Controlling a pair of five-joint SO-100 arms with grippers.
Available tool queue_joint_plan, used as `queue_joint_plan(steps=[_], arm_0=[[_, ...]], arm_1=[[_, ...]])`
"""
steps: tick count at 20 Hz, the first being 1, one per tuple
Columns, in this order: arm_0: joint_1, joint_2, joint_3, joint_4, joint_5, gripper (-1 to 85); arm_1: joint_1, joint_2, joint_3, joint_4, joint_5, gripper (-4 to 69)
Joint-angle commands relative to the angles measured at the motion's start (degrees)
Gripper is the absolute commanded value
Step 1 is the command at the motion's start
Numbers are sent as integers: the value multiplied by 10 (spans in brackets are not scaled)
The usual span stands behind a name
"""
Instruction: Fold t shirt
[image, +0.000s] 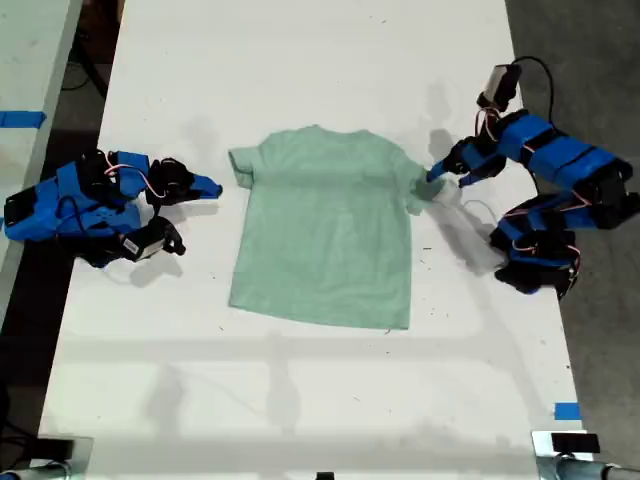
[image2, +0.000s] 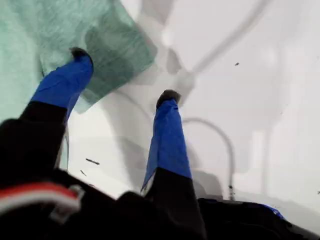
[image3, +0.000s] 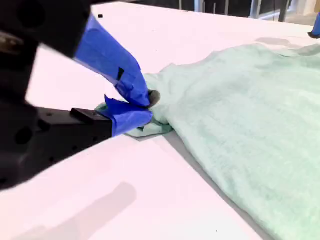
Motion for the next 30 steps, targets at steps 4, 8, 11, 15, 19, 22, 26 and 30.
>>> queue_joint_plan(steps=[4,8,11,15,19,22,26,30], arm_0=[[17,6,22,1,-11,-3],[20,6,22,1,-12,-3],[25,6,22,1,-16,-3],[23,6,22,1,-17,-3],[23,6,22,1,-19,-3],[23,6,22,1,-21,-3],[27,6,22,1,-23,-3],[27,6,22,1,-23,-3]], arm_1=[[-11,-169,-66,-114,-13,261],[-50,-171,-93,-111,18,2],[-51,-78,-100,-55,32,3],[-127,37,-190,5,63,3],[-281,-21,-294,-69,95,3],[-356,-99,-297,-188,127,3],[-403,-257,-373,-246,134,45],[-420,-330,-513,-147,117,238]])
